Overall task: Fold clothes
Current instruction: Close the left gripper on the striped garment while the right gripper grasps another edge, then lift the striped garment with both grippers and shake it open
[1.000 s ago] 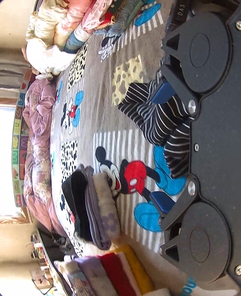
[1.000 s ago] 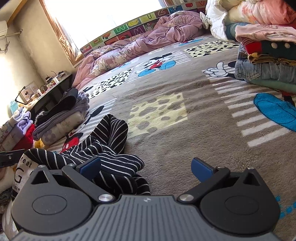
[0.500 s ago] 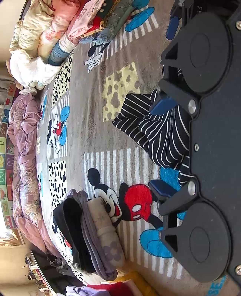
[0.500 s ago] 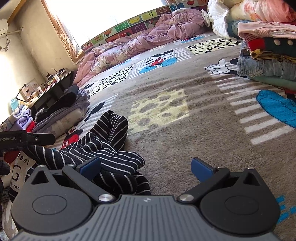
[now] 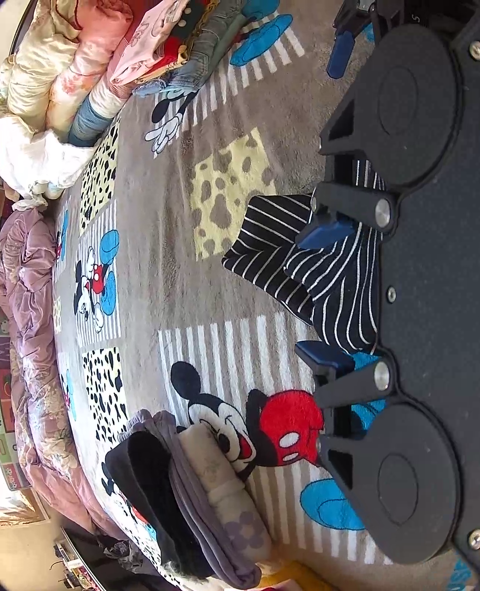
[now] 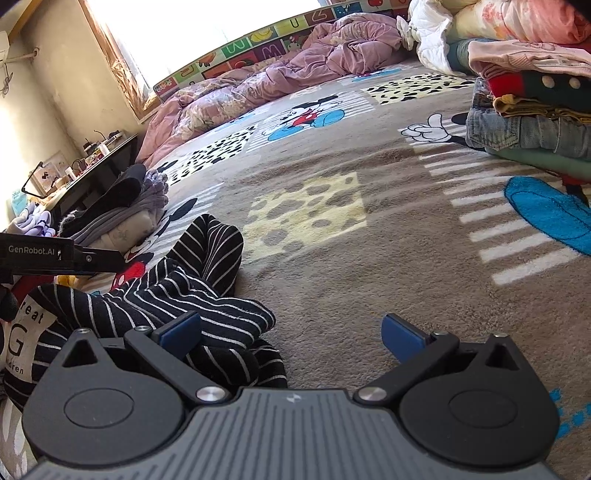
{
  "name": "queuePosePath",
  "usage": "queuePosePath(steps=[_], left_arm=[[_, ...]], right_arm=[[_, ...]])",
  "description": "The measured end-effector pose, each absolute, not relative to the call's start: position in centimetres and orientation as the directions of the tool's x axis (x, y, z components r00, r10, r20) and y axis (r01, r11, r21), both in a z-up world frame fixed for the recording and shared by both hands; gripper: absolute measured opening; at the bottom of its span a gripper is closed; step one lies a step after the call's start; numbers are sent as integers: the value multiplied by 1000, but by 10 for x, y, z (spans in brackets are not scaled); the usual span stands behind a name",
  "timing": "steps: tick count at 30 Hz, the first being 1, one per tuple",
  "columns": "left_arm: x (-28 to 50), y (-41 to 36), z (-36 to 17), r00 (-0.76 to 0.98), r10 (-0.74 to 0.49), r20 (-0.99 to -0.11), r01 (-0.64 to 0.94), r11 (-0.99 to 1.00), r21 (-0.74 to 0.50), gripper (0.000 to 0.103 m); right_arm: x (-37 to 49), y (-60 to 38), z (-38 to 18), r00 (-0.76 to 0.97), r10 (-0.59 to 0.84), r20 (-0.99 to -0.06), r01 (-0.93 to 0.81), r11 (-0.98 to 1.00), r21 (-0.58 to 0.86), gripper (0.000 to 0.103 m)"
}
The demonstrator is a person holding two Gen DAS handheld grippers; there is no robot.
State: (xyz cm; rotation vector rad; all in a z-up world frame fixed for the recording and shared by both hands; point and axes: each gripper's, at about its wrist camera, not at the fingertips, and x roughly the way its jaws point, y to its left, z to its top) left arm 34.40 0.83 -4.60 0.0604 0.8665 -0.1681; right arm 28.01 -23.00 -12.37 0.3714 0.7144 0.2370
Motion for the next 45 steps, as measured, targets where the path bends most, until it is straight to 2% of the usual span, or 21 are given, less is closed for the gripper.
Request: queuePosePath(steps=[13, 17, 20, 28, 33, 45], left_arm=[[386, -14, -80, 484, -173, -858, 248, 967, -55, 40], [382, -13, -85, 491, -182, -852, 247, 967, -64, 14], [372, -8, -79, 524, -186, -831, 242, 968, -64, 9], [332, -3, -55, 619, -186, -763, 262, 965, -22, 8], [310, -2, -42, 658, -183, -731, 269, 963, 1, 8], [266, 9, -31, 696, -180, -695, 245, 969, -5, 7]], right_arm=[[282, -228, -128, 721, 344, -601, -88, 907, 413, 103], [282, -228, -129, 717, 360, -597, -98, 900, 425, 103], [280, -229, -127, 719, 389, -576, -116, 884, 452, 102], [274, -219, -117, 735, 368, -570, -161, 911, 380, 91], [264, -207, -107, 767, 305, -564, -182, 947, 264, 91], [251, -201, -96, 787, 298, -541, -207, 953, 223, 91]])
